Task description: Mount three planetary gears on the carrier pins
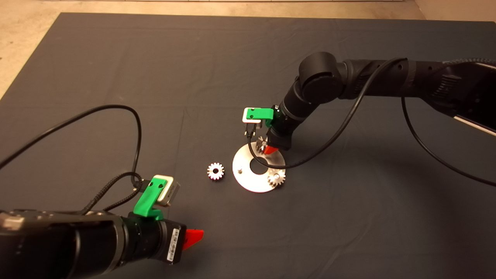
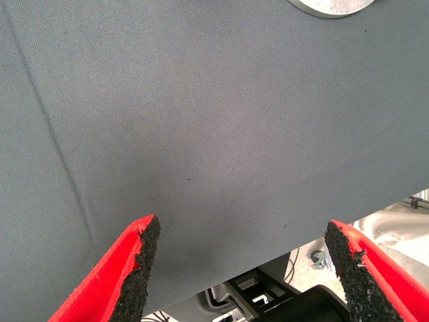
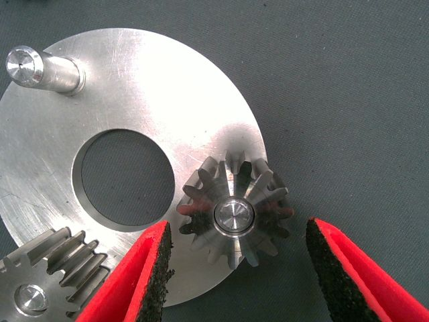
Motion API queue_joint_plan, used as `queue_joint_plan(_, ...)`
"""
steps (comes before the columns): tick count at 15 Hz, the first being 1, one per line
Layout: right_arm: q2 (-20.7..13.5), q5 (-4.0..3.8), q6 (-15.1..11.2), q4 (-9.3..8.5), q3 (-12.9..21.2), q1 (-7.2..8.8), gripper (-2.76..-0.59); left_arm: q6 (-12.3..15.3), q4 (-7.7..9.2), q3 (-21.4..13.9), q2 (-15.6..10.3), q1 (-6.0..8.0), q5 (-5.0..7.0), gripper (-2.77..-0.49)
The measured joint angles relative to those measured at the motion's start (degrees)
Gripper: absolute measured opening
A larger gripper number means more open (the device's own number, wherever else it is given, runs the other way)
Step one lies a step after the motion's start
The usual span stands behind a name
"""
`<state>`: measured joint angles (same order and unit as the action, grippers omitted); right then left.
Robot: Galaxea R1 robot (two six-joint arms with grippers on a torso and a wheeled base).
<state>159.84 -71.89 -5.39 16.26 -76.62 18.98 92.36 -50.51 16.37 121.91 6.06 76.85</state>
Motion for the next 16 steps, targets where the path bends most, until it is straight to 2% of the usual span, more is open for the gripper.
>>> queue_joint_plan(1,0.0,-0.11,0.0,-0.06,-0.2,0.14,-1.90,0.0,0.02,0.0,0.0,0.02,0.00,-1.51)
queue_joint_plan(3,0.1,-0.33,0.0,-0.64,-1.2,1.57,-1.90,0.0,-0.01,0.0,0.0,0.00,-0.01,-1.51)
queue_joint_plan(4,0.2,-0.52,0.0,-1.58,-1.7,2.45,-1.90,0.0,-0.01,0.0,0.0,0.02,0.00,-1.51)
queue_joint_plan(5,0.3,-1.09,0.0,-3.94,-2.1,3.12,-1.90,0.0,-0.01,0.0,0.0,0.00,0.00,-1.51)
queue_joint_plan(6,0.5,-2.46,0.0,-5.92,-2.4,3.45,-1.90,0.0,0.02,0.0,0.0,0.00,0.00,-1.51)
queue_joint_plan(7,0.7,-4.83,0.0,-8.11,-2.6,3.82,-1.90,0.0,-0.01,0.0,0.0,0.00,-0.01,-1.51)
queue_joint_plan(8,0.6,-6.87,0.0,-10.29,-2.8,4.22,-1.90,0.0,0.02,0.0,0.0,0.02,0.01,-1.51)
queue_joint_plan(9,0.4,-8.33,0.0,-12.72,-2.9,4.66,-1.90,0.0,0.02,0.0,0.0,0.02,0.02,-1.51)
queue_joint_plan(11,-1.2,-10.10,0.0,-18.14,-2.6,5.05,-1.90,-0.3,0.60,0.0,0.4,0.02,0.11,-1.51)
queue_joint_plan(12,-3.1,-10.69,0.0,-19.74,-1.3,5.05,-1.90,-1.5,1.39,0.0,0.5,0.00,0.29,-1.51)
queue_joint_plan(13,-5.9,-11.04,-0.2,-20.47,0.8,5.05,-1.90,-2.8,2.34,0.0,0.5,0.02,0.86,-1.51)
queue_joint_plan(14,-9.2,-11.89,-0.6,-20.59,2.9,5.11,-1.90,-4.1,3.37,0.0,0.8,0.02,1.74,-1.51)
queue_joint_plan(15,-12.9,-12.62,-1.9,-20.59,5.8,5.29,-1.90,-5.3,4.53,0.0,1.3,0.16,2.93,-1.51)
queue_joint_plan(16,-16.5,-13.17,-4.1,-20.58,9.2,5.44,-1.90,-6.2,5.55,0.0,1.9,0.55,4.67,-1.51)
